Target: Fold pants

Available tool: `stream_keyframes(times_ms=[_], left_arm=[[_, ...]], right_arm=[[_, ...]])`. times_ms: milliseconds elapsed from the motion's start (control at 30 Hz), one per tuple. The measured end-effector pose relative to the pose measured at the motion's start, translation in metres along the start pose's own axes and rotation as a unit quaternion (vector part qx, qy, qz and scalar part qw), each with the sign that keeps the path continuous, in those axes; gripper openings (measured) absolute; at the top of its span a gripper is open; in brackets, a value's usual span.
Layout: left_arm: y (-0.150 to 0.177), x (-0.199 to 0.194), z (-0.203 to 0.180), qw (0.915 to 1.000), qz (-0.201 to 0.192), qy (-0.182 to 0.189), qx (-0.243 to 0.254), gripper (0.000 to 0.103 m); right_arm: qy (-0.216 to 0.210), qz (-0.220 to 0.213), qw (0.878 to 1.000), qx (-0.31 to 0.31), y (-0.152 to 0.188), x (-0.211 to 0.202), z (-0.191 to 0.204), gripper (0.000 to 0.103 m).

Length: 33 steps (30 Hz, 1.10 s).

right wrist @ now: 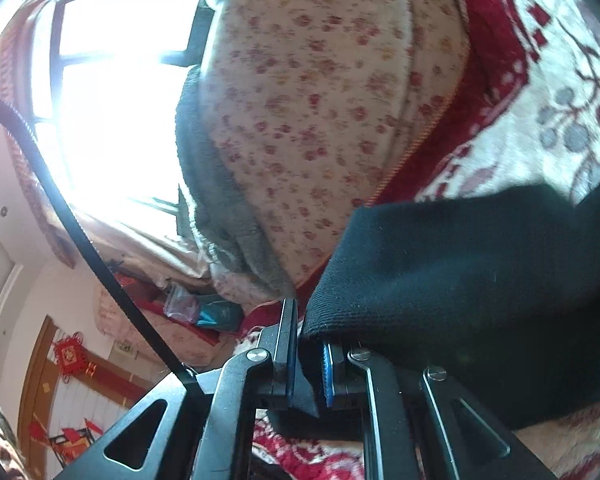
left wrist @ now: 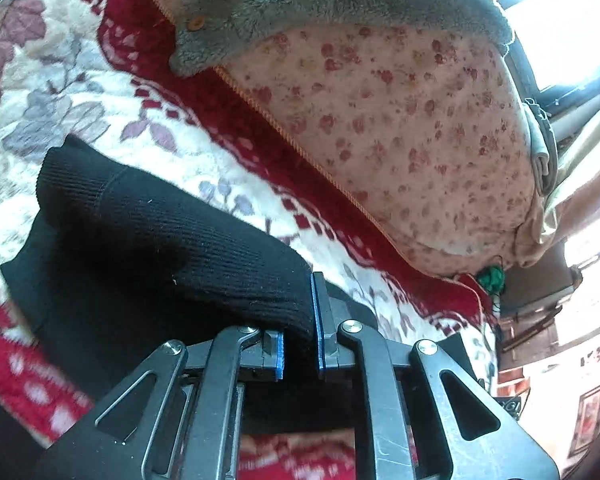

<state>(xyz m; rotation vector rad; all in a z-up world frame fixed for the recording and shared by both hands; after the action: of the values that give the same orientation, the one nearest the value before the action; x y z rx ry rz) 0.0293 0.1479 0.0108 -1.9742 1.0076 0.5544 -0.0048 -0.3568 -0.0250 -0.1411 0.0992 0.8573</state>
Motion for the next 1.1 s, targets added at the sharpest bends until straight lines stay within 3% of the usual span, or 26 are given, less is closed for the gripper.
stream_keyframes(times_ms=[100,167,267,333,433,500,567,633,733,833,967,1100], left_arm=[[0.006,-0.013,0.01,0.9995,0.014,-0.025,-0.014,0.01],[0.011,-0.011,0.027,0.9969,0.022,-0.072,-0.023,0.015],[0.025,0.004,0.052,0.9913,0.046,-0.119,-0.03,0.024],[0.031,0.008,0.062,0.9874,0.052,-0.147,-0.027,0.027],[0.038,-0.003,0.068,0.9892,0.039,-0.138,-0.032,0.037],[0.037,-0.016,0.066,0.9899,0.023,-0.138,-0.026,0.037],[0.038,-0.03,0.061,0.9893,0.008,-0.146,-0.008,0.037],[0.042,-0.04,0.055,0.9883,-0.002,-0.152,0.01,0.037],[0.049,-0.039,0.049,0.9888,0.004,-0.148,0.021,0.037],[0.059,-0.027,0.046,0.9909,0.024,-0.131,0.015,0.037],[0.069,-0.01,0.037,0.9925,0.042,-0.114,0.009,0.037],[0.075,-0.003,0.004,0.9939,0.043,-0.086,0.053,0.037]], right_arm=[[-0.004,0.003,1.0,-0.026,0.011,-0.01,0.02,0.009],[0.007,0.005,0.999,-0.038,0.017,-0.015,0.025,0.009],[0.053,0.019,0.997,-0.056,0.033,-0.009,0.011,0.009],[0.093,0.039,0.994,-0.037,0.042,0.001,-0.016,0.01],[0.151,0.065,0.986,0.001,0.053,0.012,-0.062,0.01],[0.167,0.064,0.984,0.012,0.054,0.012,-0.074,0.013],[0.157,0.058,0.986,0.026,0.051,0.007,-0.077,0.014],[0.149,0.042,0.988,0.026,0.045,-0.003,-0.072,0.024],[0.15,0.025,0.988,0.032,0.04,-0.018,-0.07,0.032],[0.164,0.003,0.986,0.041,0.033,-0.034,-0.076,0.034],[0.153,-0.038,0.986,0.062,0.014,-0.055,-0.083,0.034],[0.135,-0.048,0.988,0.065,0.004,-0.063,-0.082,0.034]])
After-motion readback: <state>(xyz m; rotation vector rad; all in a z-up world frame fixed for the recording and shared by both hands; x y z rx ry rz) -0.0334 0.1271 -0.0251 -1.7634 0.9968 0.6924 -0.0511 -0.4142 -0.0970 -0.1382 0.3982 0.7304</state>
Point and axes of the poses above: each gripper's, at about its wrist camera, not at the fingertips, and x roughly the way its jaws point, z to its left, y to its underside, the point moved 5 cm from there along x, roughly the way its jaws point, and after that the axes turned 13 degrees about x, right-handed, at the moved point
